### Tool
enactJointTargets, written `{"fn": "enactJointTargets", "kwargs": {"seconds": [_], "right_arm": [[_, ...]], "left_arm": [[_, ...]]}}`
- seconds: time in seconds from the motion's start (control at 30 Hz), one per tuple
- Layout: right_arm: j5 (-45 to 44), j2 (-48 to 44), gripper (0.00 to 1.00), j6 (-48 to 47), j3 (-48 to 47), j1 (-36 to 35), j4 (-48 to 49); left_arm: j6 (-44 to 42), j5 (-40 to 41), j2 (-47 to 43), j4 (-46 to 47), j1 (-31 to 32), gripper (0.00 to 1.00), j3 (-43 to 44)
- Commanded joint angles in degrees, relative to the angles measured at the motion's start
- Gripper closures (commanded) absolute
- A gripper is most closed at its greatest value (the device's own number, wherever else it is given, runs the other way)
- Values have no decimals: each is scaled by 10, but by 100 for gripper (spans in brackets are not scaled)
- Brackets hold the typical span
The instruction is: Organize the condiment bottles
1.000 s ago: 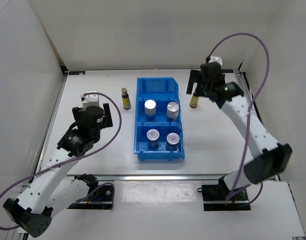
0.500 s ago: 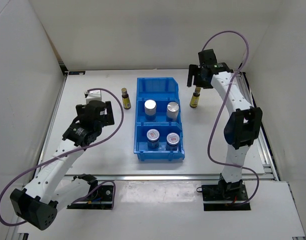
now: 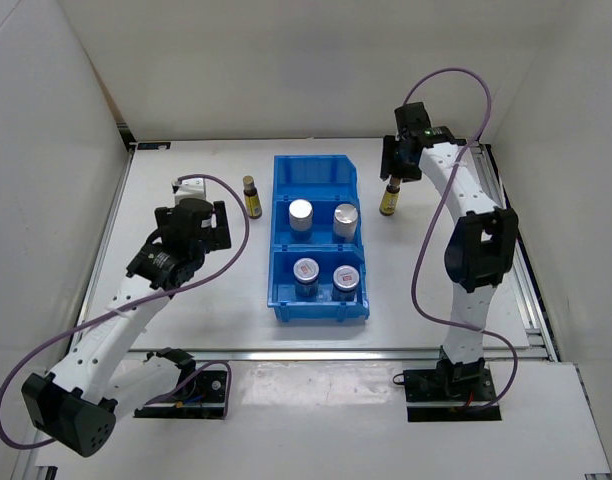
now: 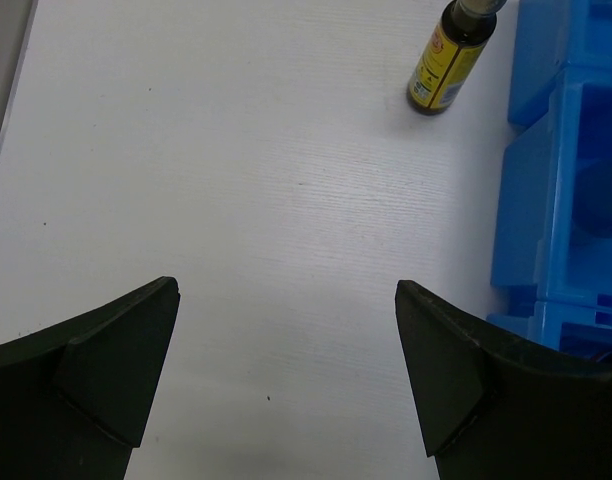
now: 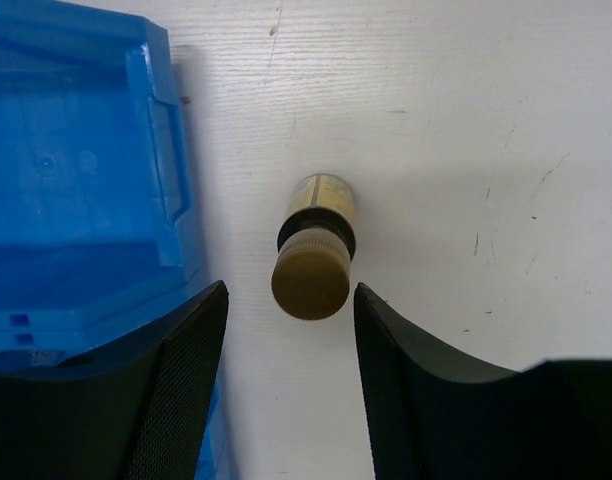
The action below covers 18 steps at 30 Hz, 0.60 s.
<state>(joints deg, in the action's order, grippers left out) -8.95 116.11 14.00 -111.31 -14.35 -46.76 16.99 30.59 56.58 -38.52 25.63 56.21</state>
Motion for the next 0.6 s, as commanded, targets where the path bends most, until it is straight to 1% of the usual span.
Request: {"fn": "enactJointTargets", "kwargs": {"seconds": [0.0,0.17,0.2,0.27,0.3,0.33,0.4,0.43,0.57], "right_arm": [[-5,19,43,-9,-31,9,6],[-5,38,47,-9,-37,9,6],[-12,39,51,-9,-43,9,6],[-12,45,56,-9,-43,9,1],[-17,45,64,-9,-43,9,1],[-17,45,69,-3,-43,9,1],[-23,39,74,-3,-43,9,1],[-23,32,79,-3,-43,9,1],[-62,0,93,-3,-37,9,1]], "left_arm": [[2,-8,-2,3,-1,0,21],[2,-8,3,3,-1,0,21],[2,-8,3,3,-1,0,21],[2,-8,3,3,-1,0,21],[2,-8,3,3,-1,0,21],[2,-8,3,3,-1,0,21],[2,-8,8,3,-1,0,21],[2,-8,8,3,-1,0,21],[2,-8,13,-2,-1,0,21]]}}
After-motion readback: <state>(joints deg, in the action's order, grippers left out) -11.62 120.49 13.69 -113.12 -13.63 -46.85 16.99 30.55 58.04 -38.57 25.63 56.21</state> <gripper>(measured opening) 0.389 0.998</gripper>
